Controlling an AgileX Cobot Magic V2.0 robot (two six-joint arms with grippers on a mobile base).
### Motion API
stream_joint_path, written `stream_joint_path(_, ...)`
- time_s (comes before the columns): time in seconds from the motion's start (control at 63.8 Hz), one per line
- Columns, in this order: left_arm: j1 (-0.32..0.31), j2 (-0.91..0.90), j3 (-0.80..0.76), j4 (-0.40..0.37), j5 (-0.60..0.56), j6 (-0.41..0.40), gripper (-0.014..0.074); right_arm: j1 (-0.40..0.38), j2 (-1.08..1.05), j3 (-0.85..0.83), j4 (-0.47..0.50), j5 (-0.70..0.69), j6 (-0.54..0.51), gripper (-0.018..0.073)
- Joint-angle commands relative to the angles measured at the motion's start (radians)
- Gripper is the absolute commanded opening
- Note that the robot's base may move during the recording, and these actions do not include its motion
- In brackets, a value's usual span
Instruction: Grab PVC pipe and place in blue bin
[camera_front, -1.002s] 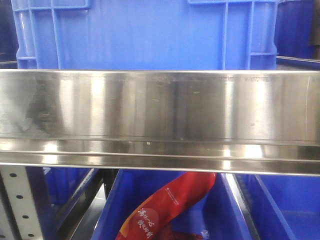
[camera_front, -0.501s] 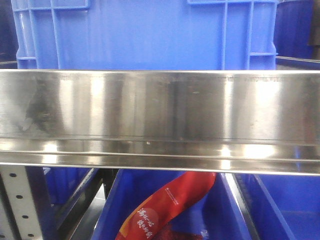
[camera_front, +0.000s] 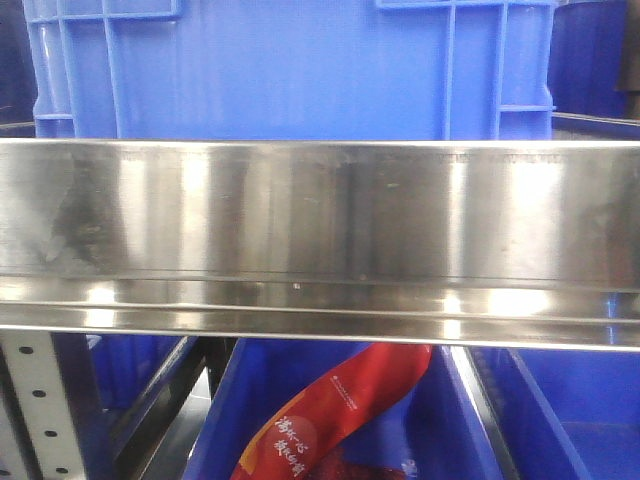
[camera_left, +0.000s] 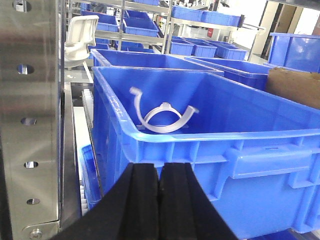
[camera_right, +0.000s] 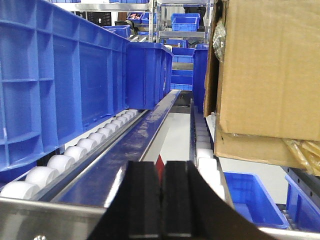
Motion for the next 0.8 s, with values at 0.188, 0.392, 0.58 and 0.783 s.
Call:
stream_joint_path(0.188, 0.002, -0.005, -0.001, 0.000, -0.020, -0.003, -0.0111, -0.006, -0.003, 0.002, 0.003, -0.030, -0.003, -0.0169)
stream_joint_path(0.392, 0.002, -0.005, -0.001, 0.000, -0.020, -0.003, -0.0111, -0.006, -0.003, 0.002, 0.003, -0.030, -0.003, -0.0169)
stream_joint_path(0.58, 0.002, -0.005, -0.001, 0.000, -0.020, -0.003, -0.0111, -0.006, -0.003, 0.002, 0.003, -0.030, -0.003, -0.0169)
stream_joint_path(0.783, 0.002, -0.005, -0.001, 0.000, -0.020, -0.003, -0.0111, -0.006, -0.003, 0.002, 0.003, -0.030, -0.003, -0.0169)
